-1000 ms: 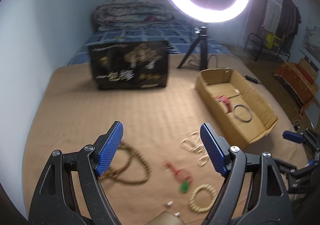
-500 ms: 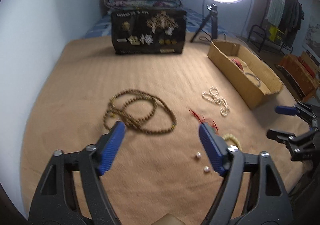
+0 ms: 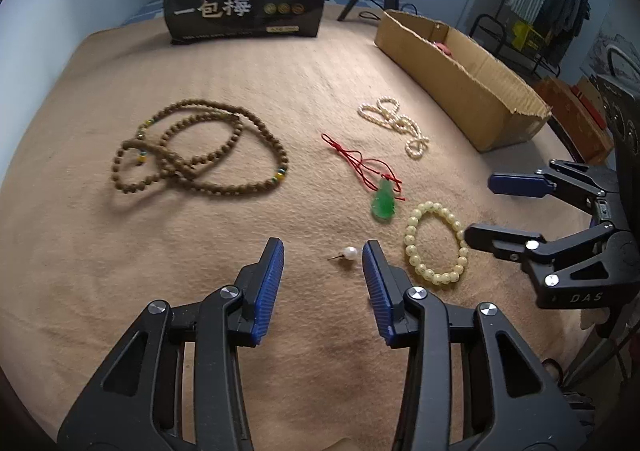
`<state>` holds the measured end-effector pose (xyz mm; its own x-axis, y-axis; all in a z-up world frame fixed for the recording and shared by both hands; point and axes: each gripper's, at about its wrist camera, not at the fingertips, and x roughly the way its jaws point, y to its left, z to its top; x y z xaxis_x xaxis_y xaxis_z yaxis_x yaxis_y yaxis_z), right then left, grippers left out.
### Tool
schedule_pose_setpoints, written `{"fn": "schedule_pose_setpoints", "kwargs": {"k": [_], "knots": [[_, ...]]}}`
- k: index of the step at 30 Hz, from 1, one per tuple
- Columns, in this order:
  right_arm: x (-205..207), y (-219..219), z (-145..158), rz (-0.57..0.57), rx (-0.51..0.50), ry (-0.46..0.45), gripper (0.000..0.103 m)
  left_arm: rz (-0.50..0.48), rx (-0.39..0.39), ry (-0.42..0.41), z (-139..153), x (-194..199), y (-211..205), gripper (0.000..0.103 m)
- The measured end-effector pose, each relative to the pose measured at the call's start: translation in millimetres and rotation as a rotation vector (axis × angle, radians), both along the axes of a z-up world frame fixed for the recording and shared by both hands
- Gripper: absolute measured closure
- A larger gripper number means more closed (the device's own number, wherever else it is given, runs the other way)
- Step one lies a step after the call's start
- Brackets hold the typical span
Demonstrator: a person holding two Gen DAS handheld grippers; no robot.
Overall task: Organize jewelry
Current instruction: 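Withdraw both open tools from the box back toward the remaining jewelry, then grasp the pearl earring with the left tool while the right tool grips the cream bead bracelet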
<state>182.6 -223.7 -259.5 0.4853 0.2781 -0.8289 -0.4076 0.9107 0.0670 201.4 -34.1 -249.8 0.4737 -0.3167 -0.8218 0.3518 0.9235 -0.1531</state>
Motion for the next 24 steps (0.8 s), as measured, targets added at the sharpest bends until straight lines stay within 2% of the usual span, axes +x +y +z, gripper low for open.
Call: {"fn": "schedule_pose_setpoints", "kwargs": {"k": [2, 3, 4, 5, 7, 8, 13, 15, 18, 21, 24], "knots": [[1.3, 2.1, -3.2, 0.003, -0.002, 0.006, 0.039, -0.010, -0.002, 0.008, -3.5, 2.4, -3.3, 0.066], [2.2, 3.0, -4.6, 0.004, -0.001, 0.009, 0.044, -0.015, -0.001, 0.011, -4.7, 2.8, -4.8, 0.068], [3.7, 4.1, -6.6, 0.007, 0.003, 0.019, 0.054, -0.021, 0.002, 0.014, -6.5, 2.9, -6.8, 0.069], [4.2, 4.3, -7.8, 0.008, 0.004, 0.025, 0.056, -0.025, 0.005, 0.017, -8.1, 2.7, -8.4, 0.070], [6.6, 5.6, -11.3, 0.008, 0.008, 0.039, 0.057, -0.030, 0.006, 0.024, -11.4, 3.4, -9.8, 0.071], [7.3, 6.2, -12.6, 0.007, 0.007, 0.041, 0.057, -0.032, 0.006, 0.028, -13.1, 3.6, -10.6, 0.075], [9.7, 7.8, -15.2, 0.008, 0.006, 0.052, 0.063, -0.036, 0.010, 0.034, -18.1, 5.3, -13.1, 0.076], [10.6, 8.3, -15.5, 0.007, 0.006, 0.054, 0.064, -0.036, 0.011, 0.033, -18.7, 6.0, -13.7, 0.080], [12.0, 9.7, -15.9, 0.012, 0.007, 0.059, 0.073, -0.035, 0.021, 0.031, -19.9, 7.3, -15.1, 0.086], [13.2, 11.9, -17.3, 0.020, 0.003, 0.070, 0.081, -0.037, 0.022, 0.024, -20.4, 7.6, -16.1, 0.087], [13.4, 13.5, -17.3, 0.025, 0.007, 0.072, 0.094, -0.039, 0.026, 0.016, -21.0, 7.3, -16.6, 0.087]]}}
